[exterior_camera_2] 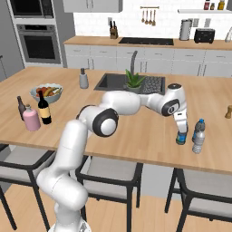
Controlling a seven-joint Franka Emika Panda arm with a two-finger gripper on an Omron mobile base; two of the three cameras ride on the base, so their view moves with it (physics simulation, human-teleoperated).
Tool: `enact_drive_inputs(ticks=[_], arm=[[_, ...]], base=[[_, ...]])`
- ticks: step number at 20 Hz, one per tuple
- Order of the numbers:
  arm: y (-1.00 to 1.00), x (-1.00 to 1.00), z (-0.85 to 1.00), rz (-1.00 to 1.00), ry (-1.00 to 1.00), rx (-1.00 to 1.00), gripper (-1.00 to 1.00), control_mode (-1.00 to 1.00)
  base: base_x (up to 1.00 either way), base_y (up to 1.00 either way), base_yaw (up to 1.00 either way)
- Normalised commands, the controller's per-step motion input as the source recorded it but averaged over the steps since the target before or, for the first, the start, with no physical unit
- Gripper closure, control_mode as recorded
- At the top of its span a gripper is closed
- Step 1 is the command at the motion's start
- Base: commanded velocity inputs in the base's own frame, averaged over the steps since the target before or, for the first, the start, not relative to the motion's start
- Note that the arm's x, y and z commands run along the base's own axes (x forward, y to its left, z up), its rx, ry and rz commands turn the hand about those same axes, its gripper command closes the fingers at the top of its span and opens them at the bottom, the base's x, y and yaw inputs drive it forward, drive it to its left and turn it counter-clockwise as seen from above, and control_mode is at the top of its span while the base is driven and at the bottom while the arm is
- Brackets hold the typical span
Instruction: Move the plastic bottles in the middle to the plastics group, and the glass bottles in the middle to the glass group.
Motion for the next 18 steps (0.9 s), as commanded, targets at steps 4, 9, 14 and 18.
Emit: enact_drive_inputs(ticks=[4,9,14,18], arm=[[0.00,0.00,-0.15,0.00,-0.01,0.00,1.00,-1.00],[-0.15,0.05,0.00,-0.02,-0.03,0.01,1.00,-1.00],[-0.03,0.00,0.00,0.00,0.00,0.01,1.00,-1.00],[0.00,0.00,0.00,0.00,0.00,0.00,-1.00,-1.00]], base=[[0.00,0.00,0.00],[0.00,0.00,0.00],[0.00,0.00,0.00],[0.00,0.00,0.00]])
